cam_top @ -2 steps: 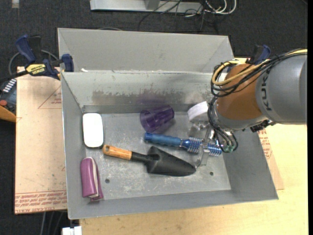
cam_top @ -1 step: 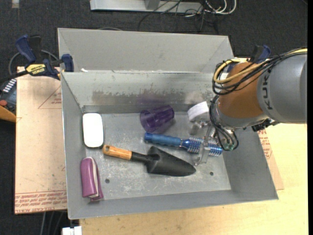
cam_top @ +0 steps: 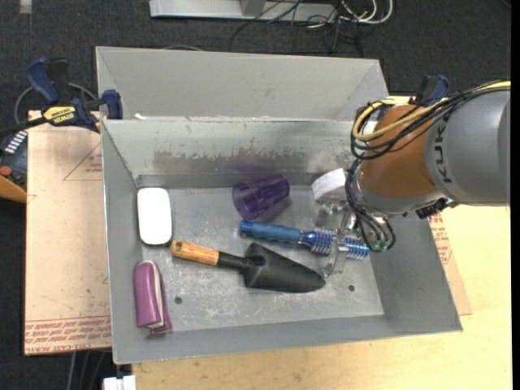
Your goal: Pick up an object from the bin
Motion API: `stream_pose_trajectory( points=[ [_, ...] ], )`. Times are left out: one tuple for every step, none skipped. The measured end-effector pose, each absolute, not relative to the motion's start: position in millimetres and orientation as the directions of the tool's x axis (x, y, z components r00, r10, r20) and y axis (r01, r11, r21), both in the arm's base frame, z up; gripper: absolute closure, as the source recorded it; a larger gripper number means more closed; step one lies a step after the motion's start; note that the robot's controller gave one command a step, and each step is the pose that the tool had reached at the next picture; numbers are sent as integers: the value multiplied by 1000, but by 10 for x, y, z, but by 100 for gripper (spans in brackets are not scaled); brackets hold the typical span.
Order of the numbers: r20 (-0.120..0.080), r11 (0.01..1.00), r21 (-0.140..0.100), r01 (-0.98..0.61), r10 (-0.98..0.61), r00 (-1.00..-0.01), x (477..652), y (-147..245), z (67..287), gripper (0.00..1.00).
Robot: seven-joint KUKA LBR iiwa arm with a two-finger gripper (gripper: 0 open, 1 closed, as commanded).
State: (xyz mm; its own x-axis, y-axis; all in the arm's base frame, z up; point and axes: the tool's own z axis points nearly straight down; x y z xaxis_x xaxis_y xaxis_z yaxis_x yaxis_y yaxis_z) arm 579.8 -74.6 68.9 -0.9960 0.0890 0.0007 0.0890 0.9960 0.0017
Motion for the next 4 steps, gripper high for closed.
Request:
stream_pose_trajectory(
  points=[
    [-6, 993, 3, 117, 117, -993, 5827, -776, 699, 0],
    [0, 996, 2, 92, 92, -996, 5800, -746, 682, 100],
    [0, 996, 2, 91, 91, -996, 5800, -746, 682, 100],
    [2, 996, 3, 91, 91, -996, 5791, -744, 720, 100]
  ],
)
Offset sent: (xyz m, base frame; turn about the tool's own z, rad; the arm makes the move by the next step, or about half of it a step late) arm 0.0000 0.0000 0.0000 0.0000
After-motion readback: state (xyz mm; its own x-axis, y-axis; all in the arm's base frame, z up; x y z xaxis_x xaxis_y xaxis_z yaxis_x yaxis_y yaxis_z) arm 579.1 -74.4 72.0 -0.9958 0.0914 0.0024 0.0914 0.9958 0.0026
